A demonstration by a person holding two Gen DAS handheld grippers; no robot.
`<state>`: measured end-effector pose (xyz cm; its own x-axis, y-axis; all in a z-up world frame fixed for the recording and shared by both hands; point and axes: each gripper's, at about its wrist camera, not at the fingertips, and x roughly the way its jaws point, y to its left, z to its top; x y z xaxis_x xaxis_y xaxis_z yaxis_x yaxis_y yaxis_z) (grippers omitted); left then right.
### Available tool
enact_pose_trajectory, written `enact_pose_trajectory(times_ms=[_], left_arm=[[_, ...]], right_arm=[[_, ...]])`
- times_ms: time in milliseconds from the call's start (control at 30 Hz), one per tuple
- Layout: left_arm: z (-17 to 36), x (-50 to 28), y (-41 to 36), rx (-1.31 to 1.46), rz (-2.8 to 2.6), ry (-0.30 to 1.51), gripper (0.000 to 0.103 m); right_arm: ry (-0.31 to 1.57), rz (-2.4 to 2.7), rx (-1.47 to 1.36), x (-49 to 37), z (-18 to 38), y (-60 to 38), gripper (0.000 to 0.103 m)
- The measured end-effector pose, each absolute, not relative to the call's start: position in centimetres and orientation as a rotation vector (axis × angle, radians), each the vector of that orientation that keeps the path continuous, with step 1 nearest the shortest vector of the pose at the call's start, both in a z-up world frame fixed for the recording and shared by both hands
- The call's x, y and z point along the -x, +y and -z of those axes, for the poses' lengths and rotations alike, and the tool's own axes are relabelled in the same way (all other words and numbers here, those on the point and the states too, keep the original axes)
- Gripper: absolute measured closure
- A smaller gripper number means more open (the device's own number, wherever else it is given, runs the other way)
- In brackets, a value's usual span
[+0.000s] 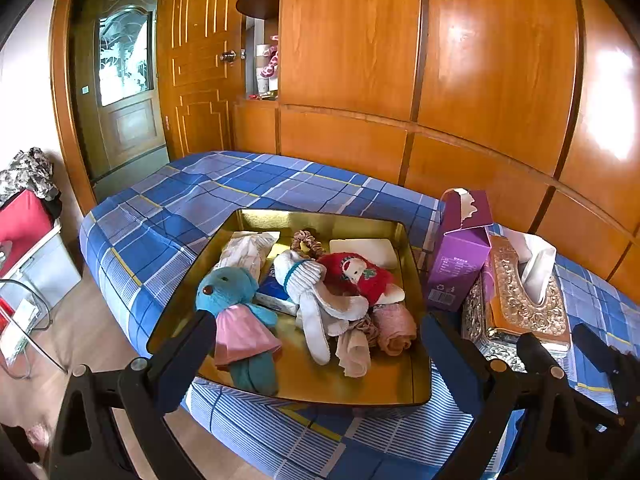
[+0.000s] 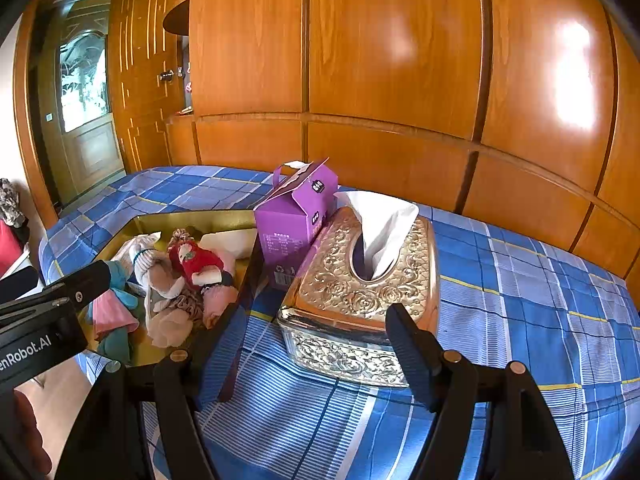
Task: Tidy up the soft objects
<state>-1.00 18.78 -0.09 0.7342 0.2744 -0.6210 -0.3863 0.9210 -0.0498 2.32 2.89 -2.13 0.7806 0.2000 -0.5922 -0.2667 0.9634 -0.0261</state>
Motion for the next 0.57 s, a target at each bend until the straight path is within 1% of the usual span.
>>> enact_pose_trajectory(times_ms=[333,467,533,567], left_arm=[[0.38,1.34,19.32,0.175,-0.391,0.630,0.001],[0.38,1.45,19.48,0.177,-0.391,0.618,0.003],[0.45,1.37,19.62,0.186,-0.392,0.625,0.003],[0.52,1.25,19.73,0.193,-0.388,0.634,0.001]], right_arm=[[0.628,-0.253,0.122,-2.38,2.28,3.02,0.029],[0.626,-0.251,0.122,-2.40,2.31,3.03,0.029],[0.623,-0.249,0.121,-2.42,2.25,2.86,0.029],[0.621,-0.249,0.120,-2.40,2.21,2.74,0.029]])
